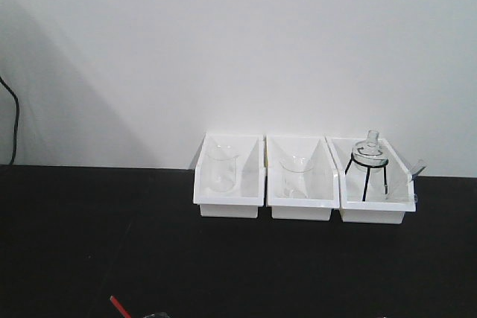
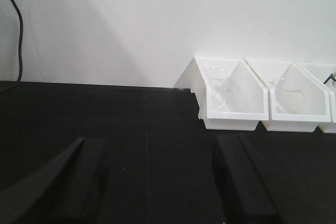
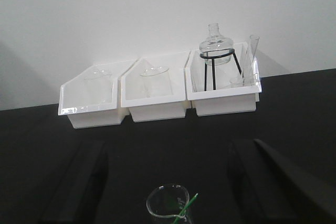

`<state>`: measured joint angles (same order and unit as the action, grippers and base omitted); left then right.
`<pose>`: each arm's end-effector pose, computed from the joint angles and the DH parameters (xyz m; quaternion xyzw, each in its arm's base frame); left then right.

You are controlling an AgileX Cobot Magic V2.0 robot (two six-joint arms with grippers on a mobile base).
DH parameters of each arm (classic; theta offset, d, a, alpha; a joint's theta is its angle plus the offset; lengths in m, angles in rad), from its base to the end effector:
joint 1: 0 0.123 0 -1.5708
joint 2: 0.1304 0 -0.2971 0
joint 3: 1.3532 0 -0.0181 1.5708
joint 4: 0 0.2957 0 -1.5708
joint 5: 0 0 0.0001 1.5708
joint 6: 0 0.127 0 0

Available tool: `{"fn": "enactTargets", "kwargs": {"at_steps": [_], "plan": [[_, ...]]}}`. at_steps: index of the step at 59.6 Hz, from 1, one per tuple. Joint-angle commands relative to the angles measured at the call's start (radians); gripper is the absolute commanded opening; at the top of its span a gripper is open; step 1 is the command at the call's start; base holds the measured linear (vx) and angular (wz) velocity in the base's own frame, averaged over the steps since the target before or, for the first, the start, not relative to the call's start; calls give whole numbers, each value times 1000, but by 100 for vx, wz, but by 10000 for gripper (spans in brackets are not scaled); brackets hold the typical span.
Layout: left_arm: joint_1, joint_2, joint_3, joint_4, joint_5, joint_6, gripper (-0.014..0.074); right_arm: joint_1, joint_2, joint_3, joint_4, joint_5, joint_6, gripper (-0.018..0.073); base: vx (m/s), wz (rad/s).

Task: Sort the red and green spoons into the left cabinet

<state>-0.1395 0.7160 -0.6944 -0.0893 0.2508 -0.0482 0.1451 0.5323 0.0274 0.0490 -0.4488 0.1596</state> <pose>0.2192 -0.0336 0.3596 0.0089 0.7691 -0.0958 0.6319 0.1629 0.0211 0.1842 0.0284 0.7150 0.1137 0.6892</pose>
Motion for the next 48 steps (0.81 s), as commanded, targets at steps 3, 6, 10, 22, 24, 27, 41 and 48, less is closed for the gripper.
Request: {"fn": "enactTargets", "kwargs": {"at_steps": [3, 6, 10, 22, 24, 27, 41, 48], "plan": [[0, 1, -37, -2, -75, -1, 544, -3, 38, -4, -27, -156, -20, 518, 0, 0], [0, 1, -37, -2, -73, -1, 544, -3, 61, -2, -27, -184, -32, 518, 0, 0], [0, 1, -37, -7, -73, -1, 544, -4, 107, -2, -23, -192, -53, 518, 0, 0], [0, 1, -37, -10, -67, -1, 544, -4, 335, -2, -33, -294, -65, 518, 0, 0], [0, 1, -37, -10, -67, -1, 544, -4, 386, -2, -37, -348, -62, 518, 0, 0], [0, 1, -37, -10, -65, -1, 544, -4, 450, -2, -38, -413, -55, 518, 0, 0], [0, 1, -37, -10, -57, -1, 544, -4, 800, -2, -58, -763, 66, 518, 0, 0], [0, 1, -37, -7, -58, -1, 544, -4, 943, -4, -78, -893, 127, 518, 0, 0]]}}
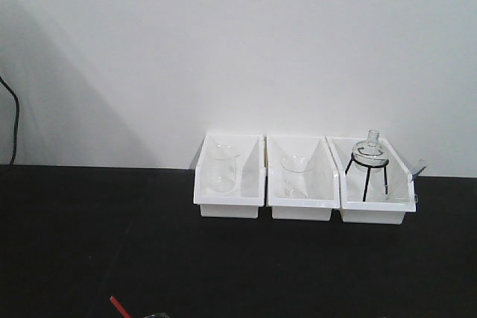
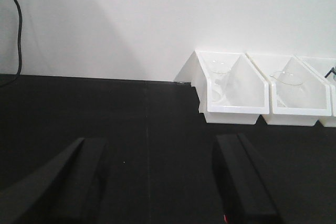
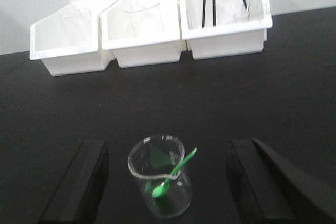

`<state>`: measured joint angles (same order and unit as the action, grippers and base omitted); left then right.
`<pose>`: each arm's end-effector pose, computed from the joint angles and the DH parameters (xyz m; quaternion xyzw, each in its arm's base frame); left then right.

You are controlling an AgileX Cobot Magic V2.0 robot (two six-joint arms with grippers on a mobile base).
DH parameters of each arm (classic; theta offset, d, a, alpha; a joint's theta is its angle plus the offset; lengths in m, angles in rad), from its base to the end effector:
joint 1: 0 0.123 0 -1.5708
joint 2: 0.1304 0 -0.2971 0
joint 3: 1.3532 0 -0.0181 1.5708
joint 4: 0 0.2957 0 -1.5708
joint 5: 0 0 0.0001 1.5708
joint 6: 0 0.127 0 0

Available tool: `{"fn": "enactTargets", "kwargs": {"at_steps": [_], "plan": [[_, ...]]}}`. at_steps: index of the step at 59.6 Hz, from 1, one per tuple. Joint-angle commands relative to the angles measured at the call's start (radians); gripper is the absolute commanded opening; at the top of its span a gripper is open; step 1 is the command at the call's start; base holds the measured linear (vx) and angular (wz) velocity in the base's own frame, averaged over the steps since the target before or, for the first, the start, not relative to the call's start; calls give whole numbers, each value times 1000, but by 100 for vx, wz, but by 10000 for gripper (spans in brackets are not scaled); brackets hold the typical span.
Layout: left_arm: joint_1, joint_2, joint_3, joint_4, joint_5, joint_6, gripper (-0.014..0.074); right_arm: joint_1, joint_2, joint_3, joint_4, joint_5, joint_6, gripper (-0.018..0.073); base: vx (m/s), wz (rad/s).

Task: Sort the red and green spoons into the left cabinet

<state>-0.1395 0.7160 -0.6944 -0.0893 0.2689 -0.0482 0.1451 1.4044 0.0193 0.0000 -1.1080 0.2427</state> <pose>0.2188 -0.0338 0.3573 0.0095 0.7748 -0.0954 0.6249 0.1971 0.0288 0.1076 0.0382 0.7822 0.1198 0.6102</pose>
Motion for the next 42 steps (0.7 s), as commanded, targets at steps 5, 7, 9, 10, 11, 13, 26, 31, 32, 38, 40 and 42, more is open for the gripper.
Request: {"fn": "enactTargets", "kwargs": {"at_steps": [5, 7, 9, 10, 11, 13, 26, 31, 32, 38, 40, 42], "plan": [[0, 1, -37, -5, -77, 0, 544, -4, 151, -2, -51, -233, 46, 518, 0, 0], [0, 1, -37, 0, -77, 0, 544, -4, 178, -2, -54, -233, 34, 518, 0, 0], [0, 1, -37, 1, -77, 0, 544, -4, 200, -2, -54, -233, 27, 518, 0, 0], [0, 1, -37, 1, -77, 0, 544, -4, 207, -2, -54, -233, 27, 518, 0, 0], [0, 1, -37, 1, -77, 0, 544, -4, 214, -2, -54, -233, 26, 518, 0, 0], [0, 1, -37, 1, -77, 0, 544, -4, 224, -2, -54, -233, 26, 518, 0, 0], [0, 1, -37, 1, -77, 0, 544, -4, 238, -29, -51, -233, 27, 518, 0, 0], [0, 1, -37, 1, -73, 0, 544, -4, 238, -44, -54, -233, 30, 518, 0, 0], [0, 1, -37, 1, -73, 0, 544, -4, 238, -47, -54, -233, 30, 518, 0, 0], [0, 2, -37, 1, -73, 0, 544, -4, 238, -68, -54, -233, 37, 518, 0, 0], [0, 2, -37, 1, -73, 0, 544, -4, 238, -75, -54, -233, 37, 518, 0, 0], [0, 2, -37, 1, -73, 0, 544, -4, 238, -79, -55, -233, 38, 518, 0, 0]]}}
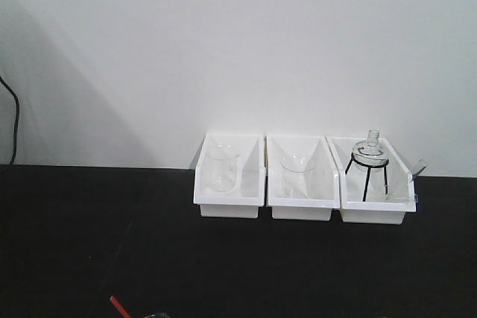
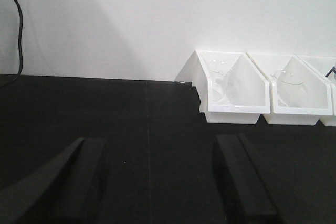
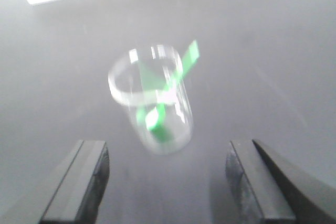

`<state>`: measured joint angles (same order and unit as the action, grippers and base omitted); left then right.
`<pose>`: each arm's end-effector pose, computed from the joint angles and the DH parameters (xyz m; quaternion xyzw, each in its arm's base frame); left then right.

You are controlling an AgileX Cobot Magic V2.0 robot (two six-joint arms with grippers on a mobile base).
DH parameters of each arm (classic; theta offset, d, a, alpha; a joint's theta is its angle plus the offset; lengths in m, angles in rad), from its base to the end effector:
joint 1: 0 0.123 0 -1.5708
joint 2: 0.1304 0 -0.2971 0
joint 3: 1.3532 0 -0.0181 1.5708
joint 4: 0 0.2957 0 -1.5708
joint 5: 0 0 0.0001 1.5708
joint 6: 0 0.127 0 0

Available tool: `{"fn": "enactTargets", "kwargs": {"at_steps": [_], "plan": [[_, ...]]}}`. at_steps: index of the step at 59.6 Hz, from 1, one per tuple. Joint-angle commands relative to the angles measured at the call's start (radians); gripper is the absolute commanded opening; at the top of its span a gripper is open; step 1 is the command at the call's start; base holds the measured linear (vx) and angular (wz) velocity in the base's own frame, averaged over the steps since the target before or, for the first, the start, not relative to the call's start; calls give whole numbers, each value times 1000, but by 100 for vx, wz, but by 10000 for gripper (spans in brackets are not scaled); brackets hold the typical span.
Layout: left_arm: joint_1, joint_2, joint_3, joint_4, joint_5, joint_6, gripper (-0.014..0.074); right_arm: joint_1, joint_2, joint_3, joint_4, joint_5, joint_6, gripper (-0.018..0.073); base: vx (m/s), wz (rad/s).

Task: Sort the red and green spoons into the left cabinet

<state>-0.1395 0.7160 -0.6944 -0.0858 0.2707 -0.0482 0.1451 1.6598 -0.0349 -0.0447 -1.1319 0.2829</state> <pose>0.2187 -0.0337 0.3571 0.0106 0.7754 -0.0939 0.6244 0.2061 0.0353 0.0678 0.0385 0.8342 0.1282 0.5349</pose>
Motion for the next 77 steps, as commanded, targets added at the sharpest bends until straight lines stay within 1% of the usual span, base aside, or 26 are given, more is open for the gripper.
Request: {"fn": "enactTargets", "kwargs": {"at_steps": [1, 31, 45, 55, 66, 77], "plan": [[0, 2, -37, -3, -75, 0, 544, -4, -17, -26, -10, -210, -2, 518, 0, 0], [0, 2, -36, -3, -75, 0, 544, -4, -17, -110, -6, -210, -2, 508, 0, 0], [0, 2, -36, -4, -75, 0, 544, -4, 3, -125, -5, -209, -2, 458, 0, 0], [0, 2, -36, -4, -75, 0, 544, -4, 55, -125, 0, -209, -3, 442, 0, 0], [0, 2, -36, -4, -67, 0, 544, -4, 61, -125, 10, -209, -7, 419, 0, 0], [0, 2, -36, -4, -26, 0, 544, -4, 61, -125, 10, -209, -10, 335, 0, 0]]}}
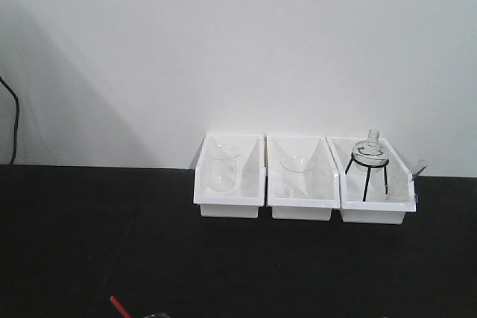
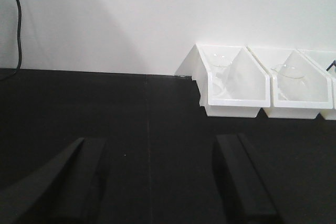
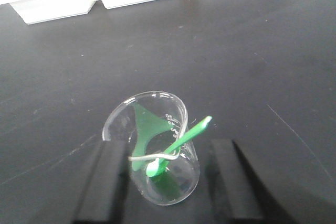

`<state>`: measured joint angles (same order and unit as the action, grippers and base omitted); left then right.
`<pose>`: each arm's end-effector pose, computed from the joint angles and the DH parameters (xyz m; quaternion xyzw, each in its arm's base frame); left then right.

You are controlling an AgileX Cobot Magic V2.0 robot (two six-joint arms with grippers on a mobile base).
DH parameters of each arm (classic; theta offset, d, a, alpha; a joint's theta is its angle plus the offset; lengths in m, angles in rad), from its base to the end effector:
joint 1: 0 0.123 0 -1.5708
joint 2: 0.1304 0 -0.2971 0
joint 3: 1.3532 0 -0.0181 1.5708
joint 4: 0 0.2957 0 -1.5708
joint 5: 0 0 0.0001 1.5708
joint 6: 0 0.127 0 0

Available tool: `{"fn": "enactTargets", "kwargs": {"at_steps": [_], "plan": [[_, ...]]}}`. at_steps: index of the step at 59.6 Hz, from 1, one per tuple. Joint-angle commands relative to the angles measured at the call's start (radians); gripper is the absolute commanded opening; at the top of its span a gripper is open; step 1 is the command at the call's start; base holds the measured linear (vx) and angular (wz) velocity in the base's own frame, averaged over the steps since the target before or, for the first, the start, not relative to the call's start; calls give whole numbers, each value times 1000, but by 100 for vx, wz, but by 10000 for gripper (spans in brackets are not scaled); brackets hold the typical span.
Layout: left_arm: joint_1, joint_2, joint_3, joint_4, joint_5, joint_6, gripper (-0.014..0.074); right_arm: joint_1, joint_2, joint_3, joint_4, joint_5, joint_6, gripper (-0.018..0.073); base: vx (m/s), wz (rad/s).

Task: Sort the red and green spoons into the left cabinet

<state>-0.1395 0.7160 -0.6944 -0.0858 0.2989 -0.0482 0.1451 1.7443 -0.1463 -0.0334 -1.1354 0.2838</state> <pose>0.2179 -0.0338 0.3536 0.0115 0.7842 -0.0932 0.6134 0.2397 0.0389 0.0657 0.0430 0.8255 0.1281 0.5480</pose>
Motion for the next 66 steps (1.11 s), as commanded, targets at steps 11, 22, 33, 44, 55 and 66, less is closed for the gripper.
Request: {"fn": "enactTargets", "kwargs": {"at_steps": [11, 22, 33, 44, 55, 66], "plan": [[0, 2, -36, -4, -28, 0, 544, -4, -24, -14, 7, -205, -11, 243, 0, 0], [0, 2, -36, -4, -26, 0, 544, -4, -24, -27, 39, -205, -11, 221, 0, 0], [0, 2, -36, -4, -24, 0, 544, -4, -24, -50, 33, -205, -10, 223, 0, 0], [0, 2, -36, -4, -22, 0, 544, -4, -24, -52, 33, -205, -11, 225, 0, 0], [0, 2, -36, -4, -22, 0, 544, -4, -24, -52, 39, -205, -11, 195, 0, 0], [0, 2, -36, -4, -22, 0, 544, -4, -24, -52, 39, -205, -11, 46, 0, 0]]}}
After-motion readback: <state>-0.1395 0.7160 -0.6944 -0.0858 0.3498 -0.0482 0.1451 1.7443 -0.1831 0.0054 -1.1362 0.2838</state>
